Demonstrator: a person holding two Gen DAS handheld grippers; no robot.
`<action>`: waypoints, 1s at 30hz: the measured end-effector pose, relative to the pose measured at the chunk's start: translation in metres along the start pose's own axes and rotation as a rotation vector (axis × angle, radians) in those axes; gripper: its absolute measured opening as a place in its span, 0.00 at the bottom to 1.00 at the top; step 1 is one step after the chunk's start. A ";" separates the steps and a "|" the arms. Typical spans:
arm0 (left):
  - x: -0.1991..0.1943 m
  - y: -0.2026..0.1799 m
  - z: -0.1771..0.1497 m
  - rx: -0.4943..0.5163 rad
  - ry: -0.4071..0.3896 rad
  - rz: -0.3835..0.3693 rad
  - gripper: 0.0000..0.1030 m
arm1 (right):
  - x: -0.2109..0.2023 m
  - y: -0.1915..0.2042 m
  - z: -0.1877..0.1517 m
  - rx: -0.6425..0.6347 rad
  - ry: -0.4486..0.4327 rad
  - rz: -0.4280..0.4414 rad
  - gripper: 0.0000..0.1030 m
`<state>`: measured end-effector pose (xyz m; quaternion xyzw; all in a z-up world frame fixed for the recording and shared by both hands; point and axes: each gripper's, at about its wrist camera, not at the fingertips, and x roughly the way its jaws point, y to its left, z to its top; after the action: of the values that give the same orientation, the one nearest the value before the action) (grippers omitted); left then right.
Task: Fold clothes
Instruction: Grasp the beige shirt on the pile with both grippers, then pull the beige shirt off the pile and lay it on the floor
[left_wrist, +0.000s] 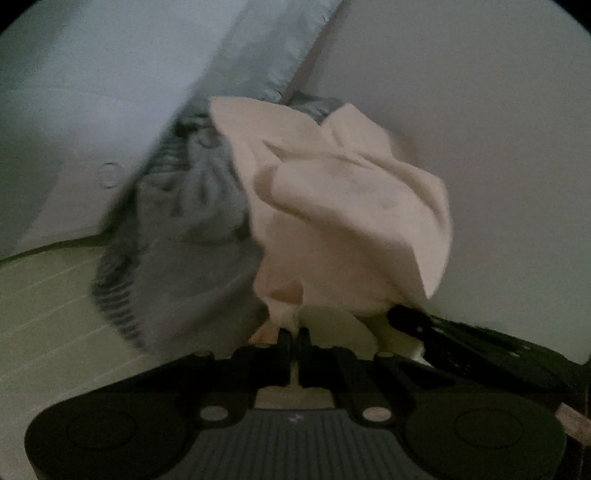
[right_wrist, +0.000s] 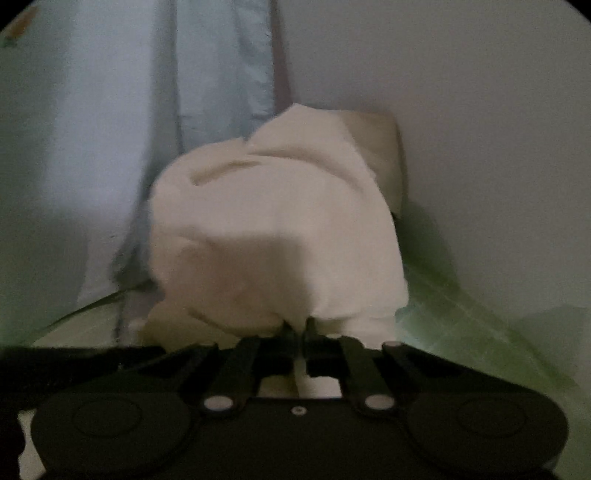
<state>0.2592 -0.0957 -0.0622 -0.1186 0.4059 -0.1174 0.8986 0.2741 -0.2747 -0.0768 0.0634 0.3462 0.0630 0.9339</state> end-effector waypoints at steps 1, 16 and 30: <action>-0.007 0.002 -0.003 -0.016 -0.010 0.019 0.02 | -0.006 0.008 -0.006 -0.006 0.004 0.014 0.05; -0.187 0.116 -0.121 -0.204 -0.048 0.286 0.02 | -0.099 0.135 -0.096 -0.099 0.070 0.229 0.05; -0.415 0.301 -0.284 -0.510 -0.052 0.667 0.03 | -0.155 0.413 -0.256 -0.237 0.323 0.591 0.05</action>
<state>-0.1878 0.2821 -0.0465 -0.2025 0.4153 0.2872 0.8391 -0.0403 0.1255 -0.1030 0.0413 0.4462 0.3793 0.8095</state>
